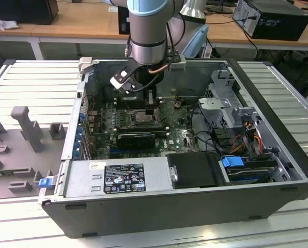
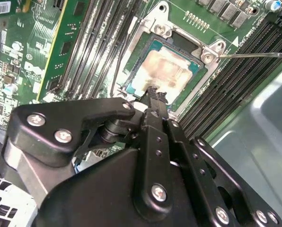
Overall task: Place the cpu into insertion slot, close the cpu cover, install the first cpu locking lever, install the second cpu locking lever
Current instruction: 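Close the cpu cover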
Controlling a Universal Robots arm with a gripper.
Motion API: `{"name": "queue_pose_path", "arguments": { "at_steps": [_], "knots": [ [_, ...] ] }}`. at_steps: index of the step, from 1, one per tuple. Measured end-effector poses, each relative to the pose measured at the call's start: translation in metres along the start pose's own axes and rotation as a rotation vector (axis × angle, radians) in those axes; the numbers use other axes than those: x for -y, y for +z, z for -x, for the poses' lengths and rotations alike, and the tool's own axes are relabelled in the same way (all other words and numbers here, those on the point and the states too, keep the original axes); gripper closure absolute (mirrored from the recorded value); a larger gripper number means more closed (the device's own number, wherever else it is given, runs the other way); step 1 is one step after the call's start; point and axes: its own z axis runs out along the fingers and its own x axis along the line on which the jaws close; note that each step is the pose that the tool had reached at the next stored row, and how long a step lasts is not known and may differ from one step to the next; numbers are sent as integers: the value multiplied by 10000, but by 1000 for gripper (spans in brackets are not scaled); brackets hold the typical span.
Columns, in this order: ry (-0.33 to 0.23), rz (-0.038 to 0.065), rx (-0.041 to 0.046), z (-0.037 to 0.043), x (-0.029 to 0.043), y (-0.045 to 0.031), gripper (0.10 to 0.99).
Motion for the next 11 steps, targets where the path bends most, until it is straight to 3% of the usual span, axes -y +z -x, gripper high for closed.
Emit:
{"name": "queue_pose_path", "arguments": {
  "at_steps": [4, 7, 11],
  "knots": [
    [0, 1, -1, 0, -6, -62, 980],
    [2, 0, 2, -1, -60, -59, 980],
    [2, -1, 2, -1, -64, -93, 980]
  ]
}}
